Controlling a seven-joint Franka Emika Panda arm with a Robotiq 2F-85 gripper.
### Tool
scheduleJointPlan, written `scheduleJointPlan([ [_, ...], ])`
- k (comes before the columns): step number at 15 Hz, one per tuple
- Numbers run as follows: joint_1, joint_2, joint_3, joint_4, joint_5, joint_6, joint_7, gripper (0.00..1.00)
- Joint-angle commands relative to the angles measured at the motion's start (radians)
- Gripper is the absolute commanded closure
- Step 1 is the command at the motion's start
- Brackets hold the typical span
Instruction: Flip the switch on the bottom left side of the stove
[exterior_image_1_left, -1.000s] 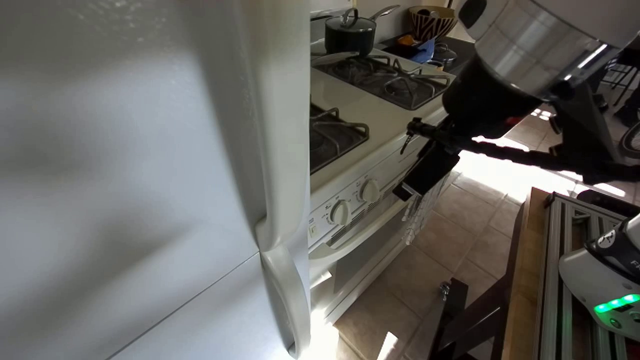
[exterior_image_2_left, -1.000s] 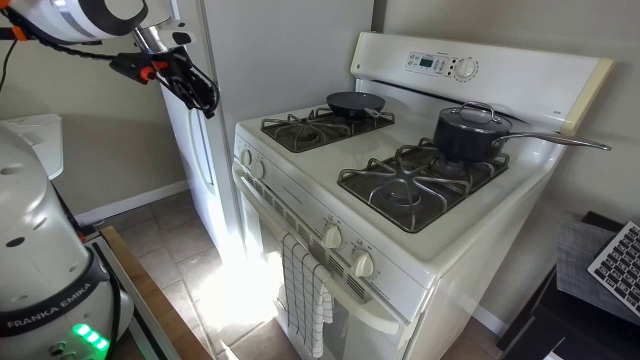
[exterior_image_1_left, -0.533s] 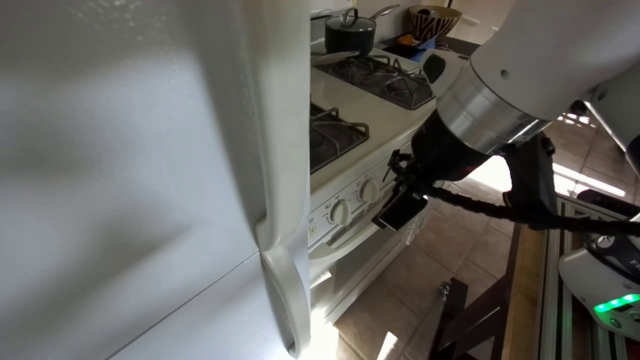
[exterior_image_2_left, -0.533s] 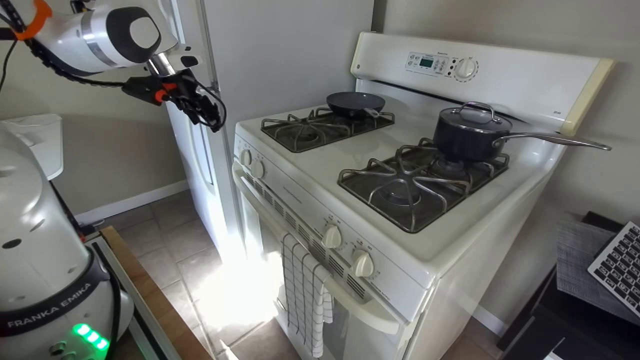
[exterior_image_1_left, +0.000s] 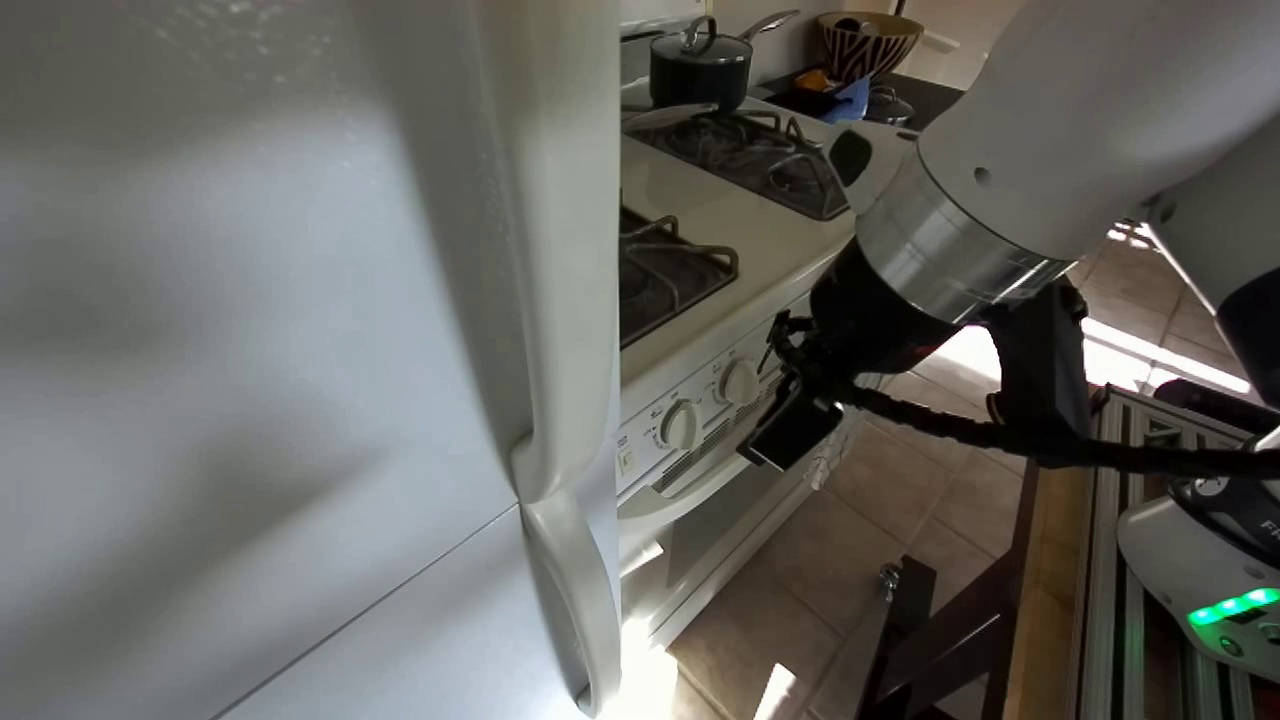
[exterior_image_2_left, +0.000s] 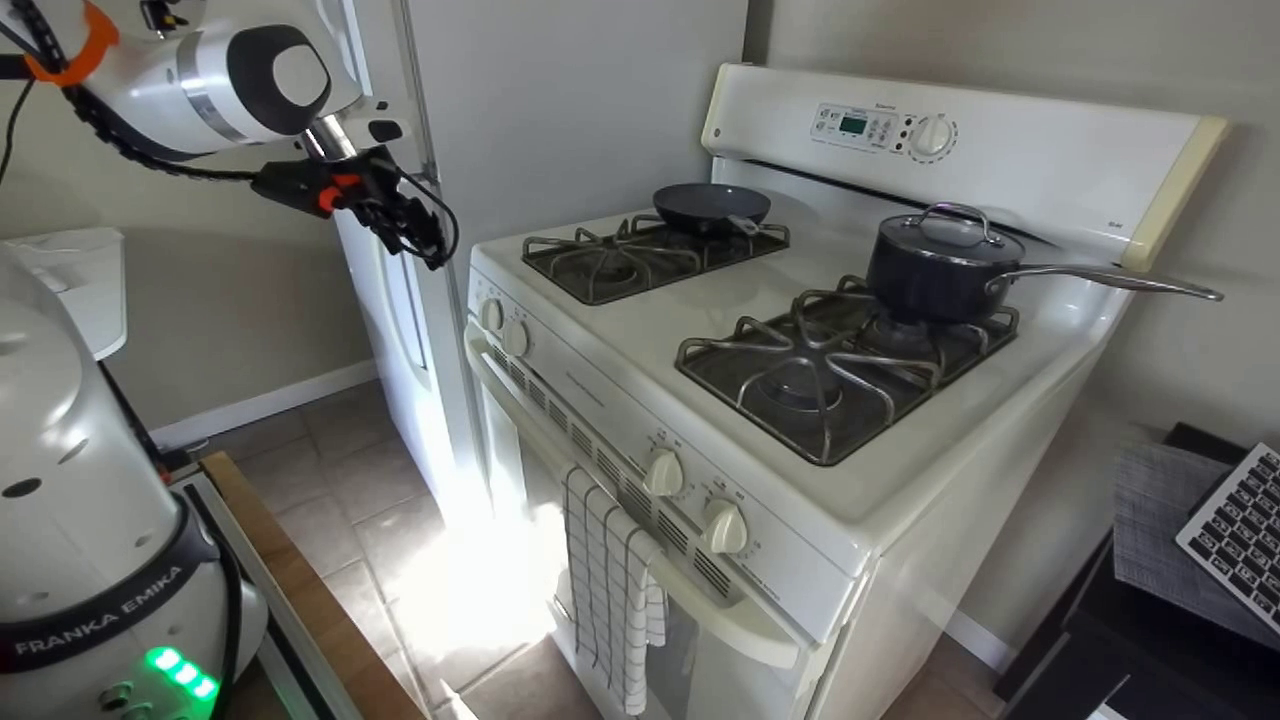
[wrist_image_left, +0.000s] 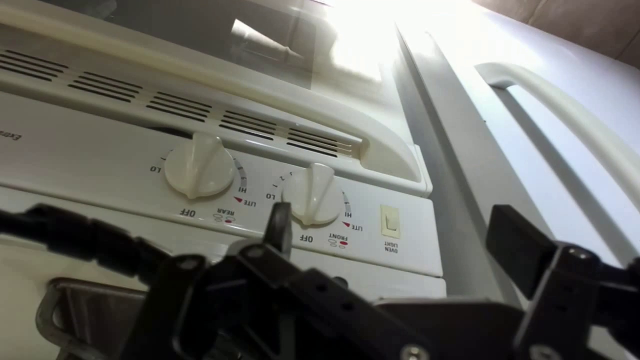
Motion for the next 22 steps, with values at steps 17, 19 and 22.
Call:
scheduleJointPlan([
  [17,-0.236,0.226,0.131,0.000,-0.329,0.271,0.193,0.26],
  [19,-0.266,0.230,0.157,0.000,-0.378,0.268,0.258,0.40],
  [22,-0.307,0.226,0.206,0.000,-0.441,0.261,0.353,0.63],
])
